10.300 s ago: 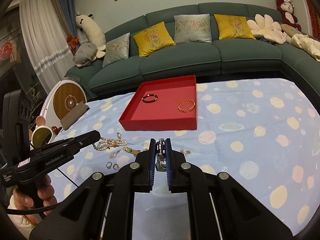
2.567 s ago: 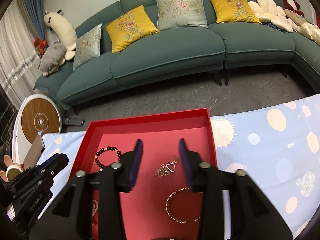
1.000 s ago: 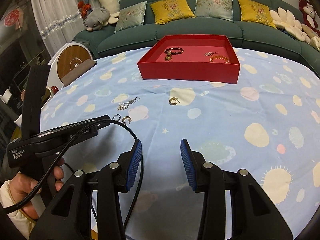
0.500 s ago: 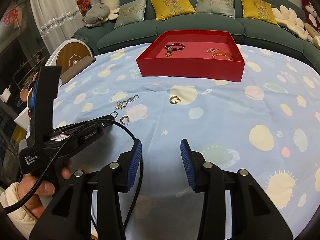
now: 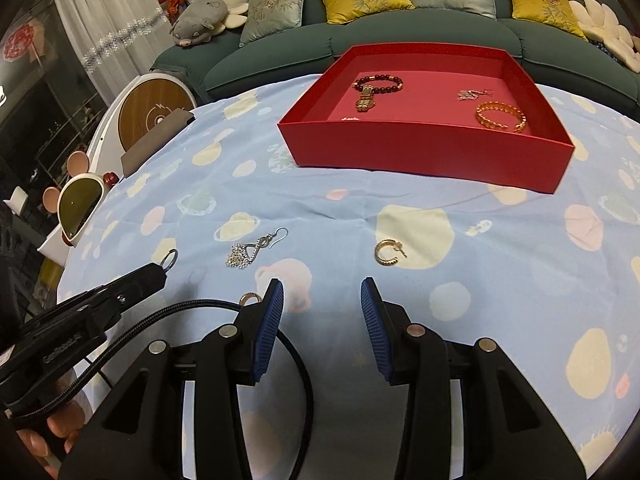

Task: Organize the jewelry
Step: 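Grasp the silver ring with the left gripper while the right gripper grasps a gold hoop earring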

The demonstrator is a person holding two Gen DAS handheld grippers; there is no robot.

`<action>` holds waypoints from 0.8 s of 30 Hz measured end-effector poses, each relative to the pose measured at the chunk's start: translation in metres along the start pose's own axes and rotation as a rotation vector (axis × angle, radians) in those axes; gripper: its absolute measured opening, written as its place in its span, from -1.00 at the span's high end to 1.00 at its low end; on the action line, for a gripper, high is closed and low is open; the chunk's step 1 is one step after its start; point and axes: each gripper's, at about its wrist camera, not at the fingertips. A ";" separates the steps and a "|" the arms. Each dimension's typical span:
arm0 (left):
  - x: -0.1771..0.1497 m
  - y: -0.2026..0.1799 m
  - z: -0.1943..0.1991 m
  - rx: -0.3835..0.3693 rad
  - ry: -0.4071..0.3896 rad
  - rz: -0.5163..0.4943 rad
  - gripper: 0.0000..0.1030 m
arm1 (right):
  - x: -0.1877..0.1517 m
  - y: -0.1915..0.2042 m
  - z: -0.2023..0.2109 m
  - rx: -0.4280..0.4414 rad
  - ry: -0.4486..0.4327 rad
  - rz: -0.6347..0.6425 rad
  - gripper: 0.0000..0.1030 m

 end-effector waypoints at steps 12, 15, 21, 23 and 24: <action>0.006 0.016 0.029 -0.008 -0.035 0.009 0.89 | -0.010 0.042 -0.026 0.042 0.094 0.147 0.23; 0.005 0.016 0.030 -0.005 -0.036 0.007 0.89 | -0.012 0.048 -0.031 0.020 0.108 0.167 0.23; 0.007 0.013 0.034 -0.020 -0.048 0.014 0.89 | -0.009 0.056 -0.038 -0.015 0.150 0.242 0.34; 0.007 0.013 0.035 -0.020 -0.049 0.014 0.89 | -0.009 0.059 -0.040 -0.028 0.166 0.282 0.49; 0.007 0.013 0.035 -0.018 -0.048 0.014 0.89 | -0.009 0.061 -0.041 -0.036 0.174 0.299 0.56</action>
Point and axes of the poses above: each gripper's, at about its wrist camera, not at the fingertips, and z roughly against the way its jaws point, y to its left, x to its top, and after that the axes turned 8 degrees about x, right-handed
